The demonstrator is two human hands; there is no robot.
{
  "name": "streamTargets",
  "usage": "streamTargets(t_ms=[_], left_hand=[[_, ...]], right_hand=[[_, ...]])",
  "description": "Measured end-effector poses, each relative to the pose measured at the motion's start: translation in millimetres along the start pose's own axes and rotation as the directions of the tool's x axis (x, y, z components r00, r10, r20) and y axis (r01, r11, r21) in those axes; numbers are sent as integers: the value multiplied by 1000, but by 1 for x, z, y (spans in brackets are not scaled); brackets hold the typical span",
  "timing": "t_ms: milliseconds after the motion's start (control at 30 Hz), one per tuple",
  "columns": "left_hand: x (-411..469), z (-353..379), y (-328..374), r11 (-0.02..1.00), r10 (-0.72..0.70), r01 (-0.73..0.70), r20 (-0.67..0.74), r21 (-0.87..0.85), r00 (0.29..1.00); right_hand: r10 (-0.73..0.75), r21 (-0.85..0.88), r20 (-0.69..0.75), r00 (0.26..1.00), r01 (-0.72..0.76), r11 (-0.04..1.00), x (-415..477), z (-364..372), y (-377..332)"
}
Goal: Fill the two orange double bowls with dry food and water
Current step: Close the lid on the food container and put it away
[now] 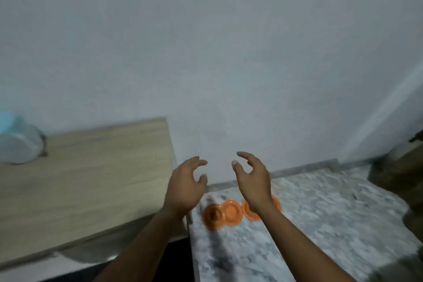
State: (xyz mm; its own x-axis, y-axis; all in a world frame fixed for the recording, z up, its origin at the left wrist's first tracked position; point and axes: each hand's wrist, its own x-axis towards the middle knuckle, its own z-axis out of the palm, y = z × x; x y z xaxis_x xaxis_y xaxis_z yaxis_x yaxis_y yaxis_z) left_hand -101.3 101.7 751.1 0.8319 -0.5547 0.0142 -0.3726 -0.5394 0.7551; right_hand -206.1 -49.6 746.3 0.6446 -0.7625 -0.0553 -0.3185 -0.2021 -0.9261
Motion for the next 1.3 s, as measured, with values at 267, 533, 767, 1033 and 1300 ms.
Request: streamTargets(t_ms=[267, 533, 767, 1033, 1300], left_hand=[[-108, -257, -28, 978, 18, 64, -384, 198, 923], [-214, -429, -108, 943, -132, 271, -530, 194, 838], [-238, -539, -252, 905, -304, 405, -472, 127, 827], [-202, -652, -502, 818, -528, 565, -250, 106, 812], [-163, -688, -612, 783, -556, 555, -85, 282, 827]], right_hand=[[-316, 123, 192, 929, 296, 947, -95, 118, -187], [-415, 166, 411, 812, 381, 909, -233, 267, -267], [-412, 93, 534, 738, 434, 896, -297, 434, -296], [-76, -173, 689, 721, 265, 949, -356, 698, -289], [154, -435, 518, 841, 104, 894, -394, 808, -284]])
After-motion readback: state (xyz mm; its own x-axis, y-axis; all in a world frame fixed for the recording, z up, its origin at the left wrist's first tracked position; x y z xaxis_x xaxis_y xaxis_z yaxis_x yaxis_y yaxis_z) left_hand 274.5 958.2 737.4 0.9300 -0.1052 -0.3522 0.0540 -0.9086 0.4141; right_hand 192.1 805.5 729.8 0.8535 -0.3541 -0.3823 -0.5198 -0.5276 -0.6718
